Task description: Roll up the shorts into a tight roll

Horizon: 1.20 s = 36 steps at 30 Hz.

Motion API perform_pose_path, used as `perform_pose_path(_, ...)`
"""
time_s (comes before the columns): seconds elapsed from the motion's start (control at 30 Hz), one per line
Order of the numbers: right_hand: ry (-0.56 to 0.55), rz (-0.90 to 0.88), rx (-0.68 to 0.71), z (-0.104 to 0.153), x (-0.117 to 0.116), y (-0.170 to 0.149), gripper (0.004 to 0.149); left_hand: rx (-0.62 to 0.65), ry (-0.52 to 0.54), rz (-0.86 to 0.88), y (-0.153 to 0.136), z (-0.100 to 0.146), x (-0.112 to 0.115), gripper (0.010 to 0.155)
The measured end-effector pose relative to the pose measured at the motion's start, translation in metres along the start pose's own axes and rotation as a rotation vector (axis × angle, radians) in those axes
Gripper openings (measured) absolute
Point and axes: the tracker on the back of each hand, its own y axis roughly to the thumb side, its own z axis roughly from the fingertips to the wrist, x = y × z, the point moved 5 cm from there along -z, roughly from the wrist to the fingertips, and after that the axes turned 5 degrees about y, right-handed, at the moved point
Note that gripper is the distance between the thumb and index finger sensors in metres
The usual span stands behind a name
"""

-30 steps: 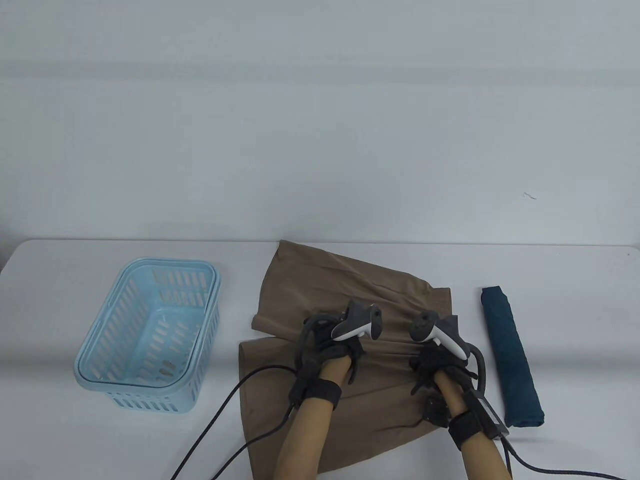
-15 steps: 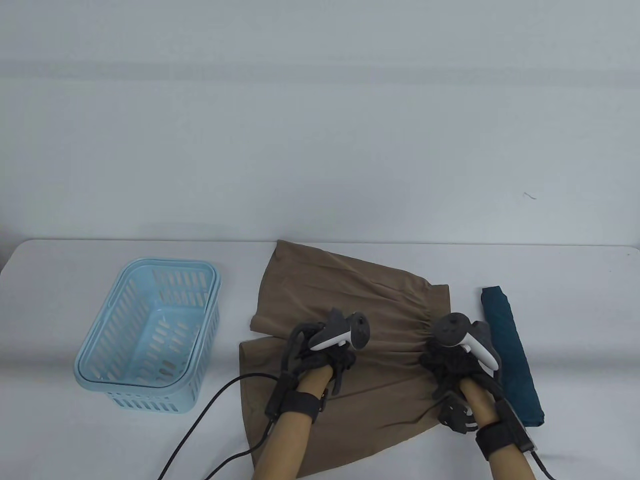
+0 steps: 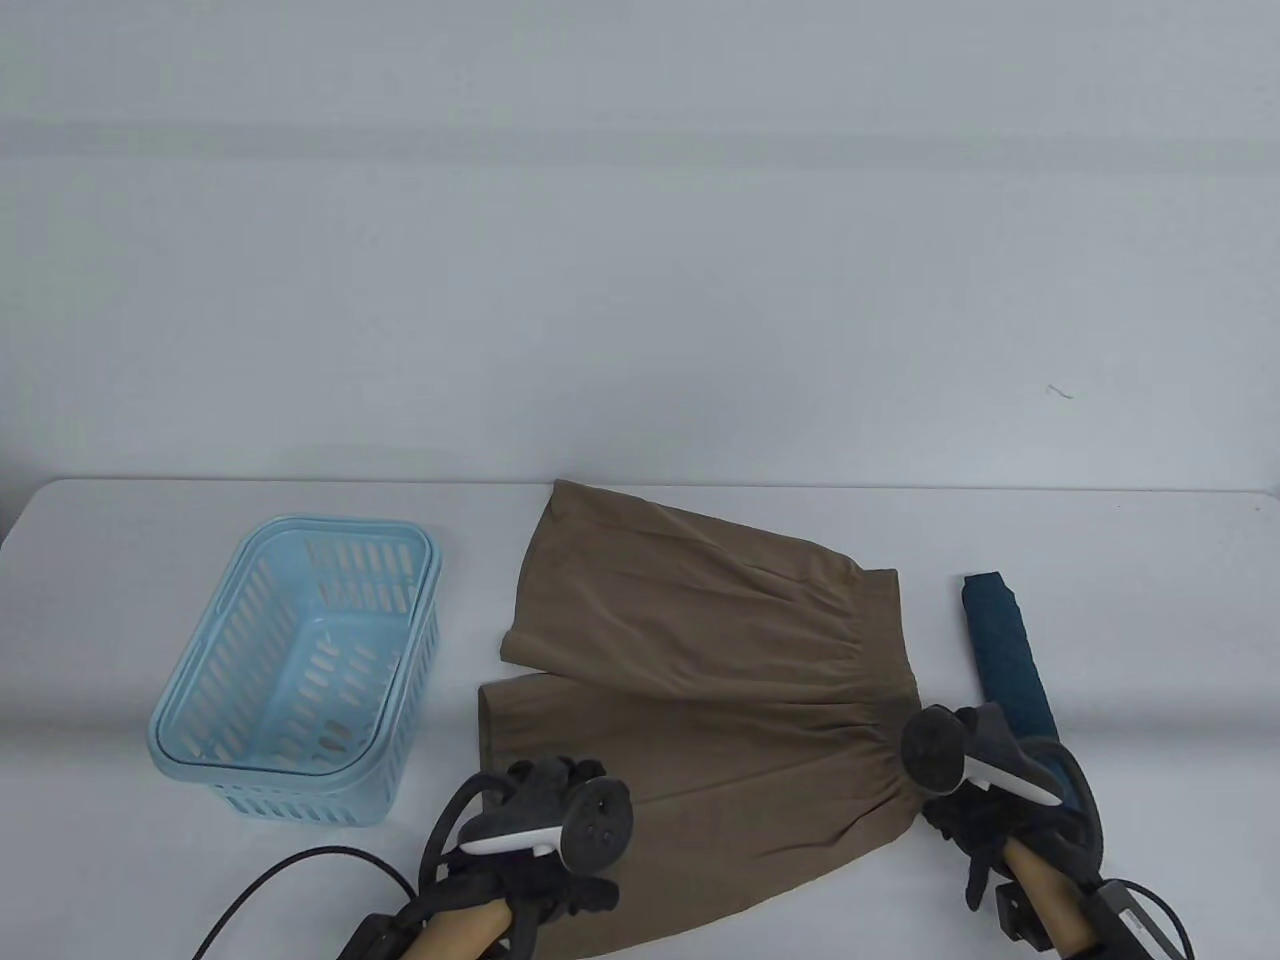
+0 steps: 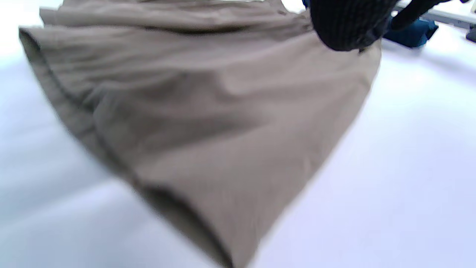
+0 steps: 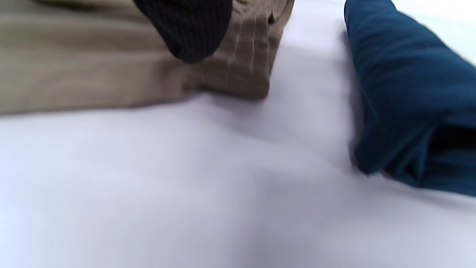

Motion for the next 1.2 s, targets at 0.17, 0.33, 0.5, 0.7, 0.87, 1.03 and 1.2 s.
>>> perform_pose_path(0.17,0.035,0.007,-0.034,-0.014,-0.016,0.002,0.078,-0.003,-0.105,0.005,0.002,0.007,0.044,0.092)
perform_pose_path(0.33,0.015,-0.007,-0.041,-0.019,-0.016,0.003,0.071,-0.026,-0.224,0.03,-0.002,0.0,0.07,0.097)
perform_pose_path(0.5,-0.024,-0.016,-0.068,-0.02,-0.013,0.001,0.066,-0.036,-0.256,-0.024,0.0,-0.003,0.08,0.081)
perform_pose_path(0.7,-0.207,-0.061,-0.092,-0.018,-0.001,-0.002,0.049,-0.047,-0.046,-0.048,-0.005,-0.004,0.061,0.058)
perform_pose_path(0.87,-0.318,-0.157,-0.069,-0.009,0.005,-0.009,0.047,-0.063,0.084,0.059,-0.018,0.001,0.037,0.051)
perform_pose_path(1.03,-0.394,-0.228,-0.031,0.01,0.019,-0.016,0.047,-0.064,0.241,0.143,-0.025,0.022,-0.004,0.048)
perform_pose_path(1.2,-0.413,-0.282,0.03,0.03,0.031,-0.019,0.047,-0.043,0.396,0.213,-0.025,0.047,-0.049,0.046)
